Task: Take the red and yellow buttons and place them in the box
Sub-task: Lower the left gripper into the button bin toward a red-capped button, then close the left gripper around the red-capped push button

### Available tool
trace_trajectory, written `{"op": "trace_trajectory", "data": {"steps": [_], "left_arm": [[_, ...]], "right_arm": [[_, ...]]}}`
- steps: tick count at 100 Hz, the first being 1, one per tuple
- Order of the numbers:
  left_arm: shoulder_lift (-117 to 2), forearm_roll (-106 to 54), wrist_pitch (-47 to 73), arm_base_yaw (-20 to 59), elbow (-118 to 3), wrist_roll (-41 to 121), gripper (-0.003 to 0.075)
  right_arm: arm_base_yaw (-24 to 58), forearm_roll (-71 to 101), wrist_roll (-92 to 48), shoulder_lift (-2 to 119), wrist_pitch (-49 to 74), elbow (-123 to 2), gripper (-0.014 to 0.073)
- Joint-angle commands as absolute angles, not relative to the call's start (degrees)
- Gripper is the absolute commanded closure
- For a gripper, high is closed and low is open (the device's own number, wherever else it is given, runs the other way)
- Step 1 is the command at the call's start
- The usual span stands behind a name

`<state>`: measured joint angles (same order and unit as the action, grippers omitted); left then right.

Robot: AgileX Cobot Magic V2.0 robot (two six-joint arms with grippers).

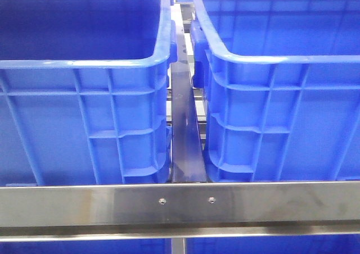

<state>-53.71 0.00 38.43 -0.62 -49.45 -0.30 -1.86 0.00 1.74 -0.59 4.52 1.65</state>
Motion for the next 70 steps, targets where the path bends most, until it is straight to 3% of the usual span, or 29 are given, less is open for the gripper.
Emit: {"op": "trace_trajectory", "data": {"steps": [1,42,70], "left_arm": [[-57.4,-1.7,35.2,-0.3,-54.0,-0.8,0.0227],[-83.2,-3.9,44.4,0.3,-73.3,1.0,0.0227],[-94.3,-7.4,49.3,0.3,-81.9,2.7,0.0227]], "right_arm": [[-2.0,0.0,1.5,-1.9,0.0,0.7,0.0663],[-2.0,0.0,1.5,-1.9,0.0,0.7,0.0663],[-2.0,0.0,1.5,-1.9,0.0,0.7,0.0663]]}}
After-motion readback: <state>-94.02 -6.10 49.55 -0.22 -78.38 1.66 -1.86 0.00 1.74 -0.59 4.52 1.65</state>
